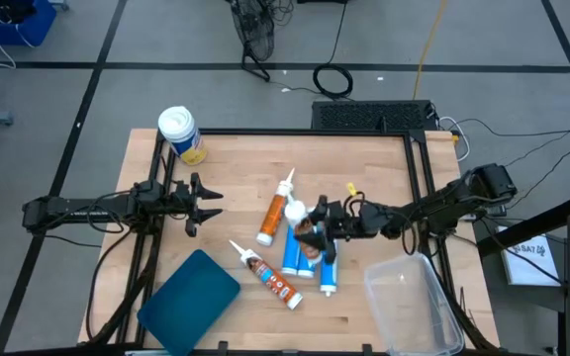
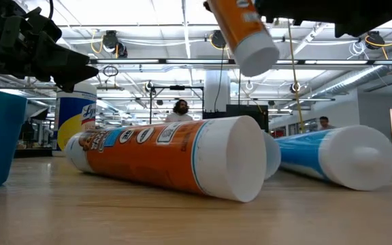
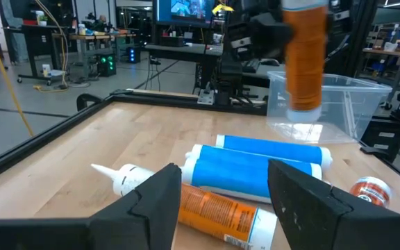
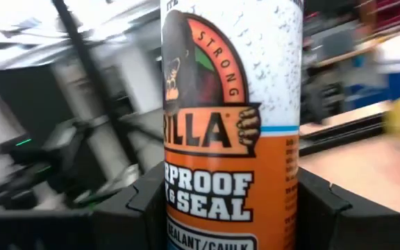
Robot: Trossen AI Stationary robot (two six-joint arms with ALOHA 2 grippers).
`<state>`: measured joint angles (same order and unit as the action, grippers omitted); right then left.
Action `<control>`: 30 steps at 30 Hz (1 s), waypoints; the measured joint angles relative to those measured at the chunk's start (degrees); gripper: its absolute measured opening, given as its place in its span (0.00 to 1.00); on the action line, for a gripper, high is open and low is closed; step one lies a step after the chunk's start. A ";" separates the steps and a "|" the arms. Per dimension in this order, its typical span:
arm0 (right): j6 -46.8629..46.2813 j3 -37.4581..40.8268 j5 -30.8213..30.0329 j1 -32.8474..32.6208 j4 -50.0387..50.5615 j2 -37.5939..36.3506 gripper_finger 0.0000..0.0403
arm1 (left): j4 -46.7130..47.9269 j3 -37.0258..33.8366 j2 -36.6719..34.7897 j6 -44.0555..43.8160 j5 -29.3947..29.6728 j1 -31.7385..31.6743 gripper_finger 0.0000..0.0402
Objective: Pick & place silicon tubes, Sealant and Lysol wipes
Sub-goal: Put the right orange sealant into the blue bin
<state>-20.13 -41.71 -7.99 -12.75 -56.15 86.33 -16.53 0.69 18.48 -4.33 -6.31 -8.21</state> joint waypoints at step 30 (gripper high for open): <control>28.00 0.00 -19.01 4.15 3.14 -0.03 0.48 | 0.00 0.00 -0.01 -0.14 0.00 -0.02 0.53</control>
<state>7.87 -41.71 -27.00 -8.60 -53.01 86.30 -16.53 0.69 18.47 -4.47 -6.31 -8.23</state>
